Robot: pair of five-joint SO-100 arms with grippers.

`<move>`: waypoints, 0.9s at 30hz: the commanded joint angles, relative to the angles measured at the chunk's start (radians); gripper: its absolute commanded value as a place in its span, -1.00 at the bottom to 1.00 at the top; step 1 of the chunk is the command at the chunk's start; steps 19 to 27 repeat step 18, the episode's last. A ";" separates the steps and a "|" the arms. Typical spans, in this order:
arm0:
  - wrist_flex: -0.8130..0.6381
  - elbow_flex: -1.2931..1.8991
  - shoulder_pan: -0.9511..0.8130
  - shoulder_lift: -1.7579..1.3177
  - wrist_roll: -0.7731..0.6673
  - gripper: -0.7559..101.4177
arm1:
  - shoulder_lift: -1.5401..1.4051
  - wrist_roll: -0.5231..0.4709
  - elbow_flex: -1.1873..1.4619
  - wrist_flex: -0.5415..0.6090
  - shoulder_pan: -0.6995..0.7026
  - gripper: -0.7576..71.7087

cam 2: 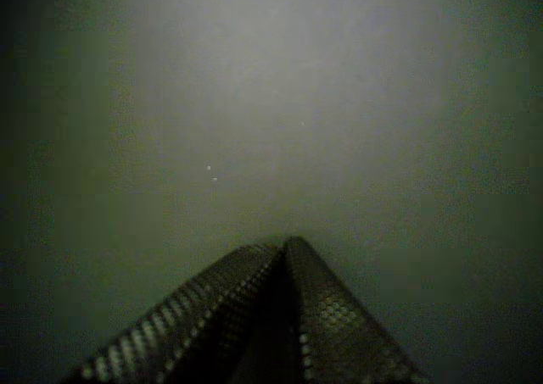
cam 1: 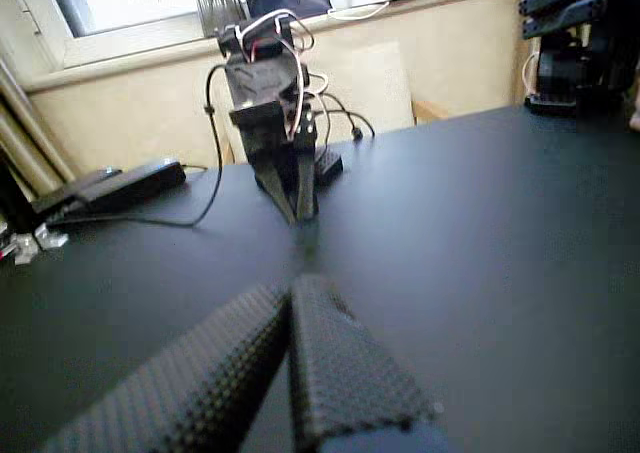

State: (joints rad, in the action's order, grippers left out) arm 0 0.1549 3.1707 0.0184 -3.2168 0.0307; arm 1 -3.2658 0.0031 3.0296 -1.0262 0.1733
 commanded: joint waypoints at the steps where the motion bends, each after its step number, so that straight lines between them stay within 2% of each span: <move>1: 0.324 0.012 0.035 -0.025 0.003 -0.99 | -0.008 0.006 -0.023 0.000 0.006 -0.99; 3: -0.052 0.012 -0.011 -0.025 -0.003 -0.99 | -0.008 0.006 -0.023 0.000 0.005 -0.99; 4: -0.164 0.012 -0.021 -0.025 0.000 -0.99 | -0.008 0.006 -0.023 0.000 0.005 -0.99; 5: -0.153 0.012 -0.008 -0.025 0.006 -0.99 | -0.008 0.006 -0.023 0.000 0.005 -0.99; 7: 0.229 0.012 0.026 -0.025 0.006 -0.99 | -0.008 0.003 -0.023 0.000 0.008 -0.99; 9: 0.376 0.012 0.034 -0.025 0.006 -0.99 | -0.008 0.003 -0.023 0.000 0.008 -0.99; 11: 0.405 0.012 0.032 -0.025 0.023 -0.99 | -0.008 0.003 -0.023 0.000 0.008 -0.99; 12: 0.469 0.012 0.034 -0.025 0.025 -0.99 | -0.008 0.003 -0.023 0.000 0.008 -0.99; 16: 0.488 0.012 0.021 -0.025 0.023 -0.99 | -0.008 0.003 -0.023 0.000 0.008 -0.99; 18: 0.571 0.012 0.041 -0.025 0.023 -0.99 | -0.008 0.005 -0.023 0.000 0.008 -0.99; 27: 0.571 0.012 0.041 -0.025 0.023 -0.99 | -0.008 0.005 -0.023 0.000 0.008 -0.99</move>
